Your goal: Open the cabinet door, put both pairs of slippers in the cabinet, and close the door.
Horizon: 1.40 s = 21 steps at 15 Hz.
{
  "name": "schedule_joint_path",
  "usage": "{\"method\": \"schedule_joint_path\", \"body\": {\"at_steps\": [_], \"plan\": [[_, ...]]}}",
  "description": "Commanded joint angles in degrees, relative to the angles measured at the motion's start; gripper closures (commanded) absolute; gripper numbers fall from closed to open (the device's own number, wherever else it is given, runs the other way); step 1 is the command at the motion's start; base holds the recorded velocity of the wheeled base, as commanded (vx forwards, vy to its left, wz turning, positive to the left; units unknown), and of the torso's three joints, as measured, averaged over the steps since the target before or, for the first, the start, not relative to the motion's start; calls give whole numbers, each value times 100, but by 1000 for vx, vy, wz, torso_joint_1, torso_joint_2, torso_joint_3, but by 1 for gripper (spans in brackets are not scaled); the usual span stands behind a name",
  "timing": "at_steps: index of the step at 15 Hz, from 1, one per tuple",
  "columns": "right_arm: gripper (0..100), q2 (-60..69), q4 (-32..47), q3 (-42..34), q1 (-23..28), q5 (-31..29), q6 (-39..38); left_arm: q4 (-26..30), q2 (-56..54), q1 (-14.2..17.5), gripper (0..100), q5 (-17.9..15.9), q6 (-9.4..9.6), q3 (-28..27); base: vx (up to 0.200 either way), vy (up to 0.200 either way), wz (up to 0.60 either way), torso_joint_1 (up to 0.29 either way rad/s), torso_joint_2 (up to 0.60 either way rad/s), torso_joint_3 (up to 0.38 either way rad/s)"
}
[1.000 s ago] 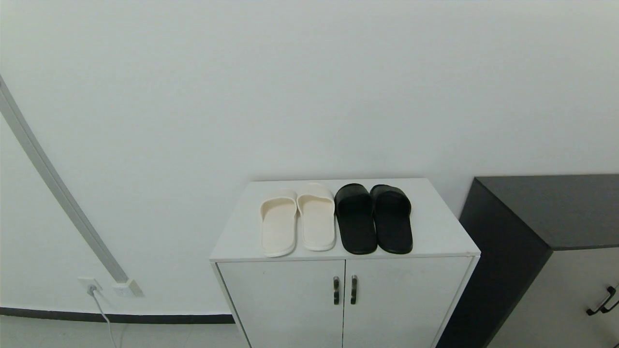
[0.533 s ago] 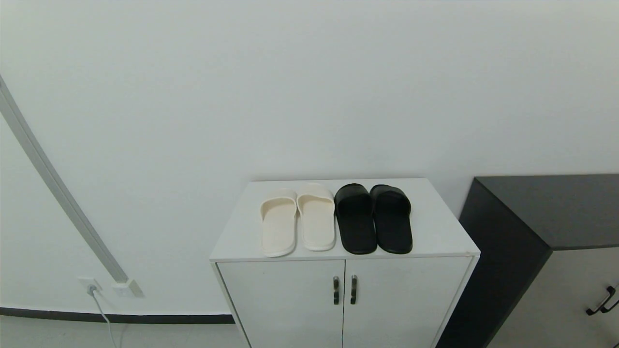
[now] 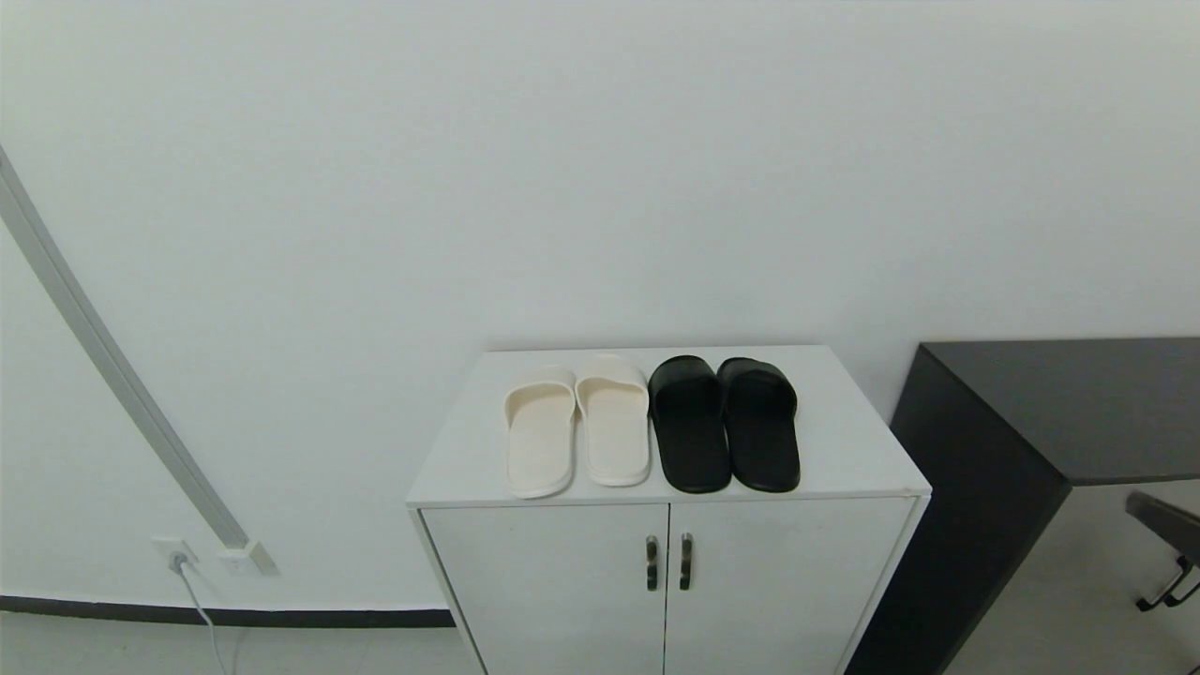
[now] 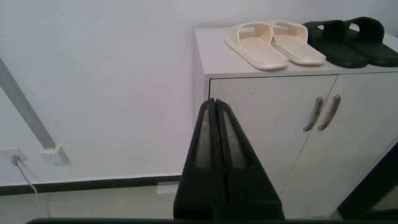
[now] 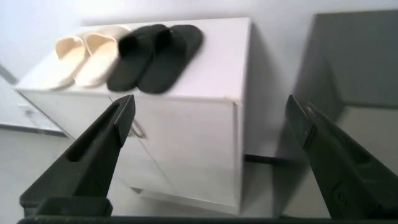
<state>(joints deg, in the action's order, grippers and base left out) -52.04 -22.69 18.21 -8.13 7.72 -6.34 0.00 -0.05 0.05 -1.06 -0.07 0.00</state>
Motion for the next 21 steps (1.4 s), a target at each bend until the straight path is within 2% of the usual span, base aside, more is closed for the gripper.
{"method": "schedule_joint_path", "body": {"at_steps": [1, 2, 4, 7, 10, 12, 15, 21], "plan": [[0, -1669, -421, 798, -1006, -552, -210, 0, 5, 4, 100, -8, -1, 0, 0, 0, 0, 0, 0, 0], [0, -2082, -447, 1114, -1613, -947, -324, 0, 5, 4, 100, -8, -1, 0, 0, 0, 0, 0, 0, 0], [0, -2688, -570, 1633, -2289, -1528, -544, 0, 5, 4, 100, -8, -1, 0, 0, 0, 0, 0, 0, 0], [0, -3444, -676, 2248, -2922, -1905, -895, 0, 5, 4, 100, -8, -1, 0, 0, 0, 0, 0, 0, 0], [0, -4306, -992, 2705, -3133, -2327, -939, 0, 5, 4, 100, -8, 7, 0, 0, 0, 0, 0, 0, 0], [0, -4930, -1317, 3057, -3239, -2767, -939, 0, 5, 4, 100, -8, 7, 0, 0, 0, 0, 0, 0, 0], [0, -5765, -1361, 3575, -3318, -3470, -939, 0, 5, 4, 100, -8, 7, 0, 0, 0, 0, 0, 0, 0], [0, -6854, -1572, 4551, -3256, -3830, -895, 0, 5, 4, 100, -8, 7, 0, 0, 0, 0, 0, 0, 0]]}}
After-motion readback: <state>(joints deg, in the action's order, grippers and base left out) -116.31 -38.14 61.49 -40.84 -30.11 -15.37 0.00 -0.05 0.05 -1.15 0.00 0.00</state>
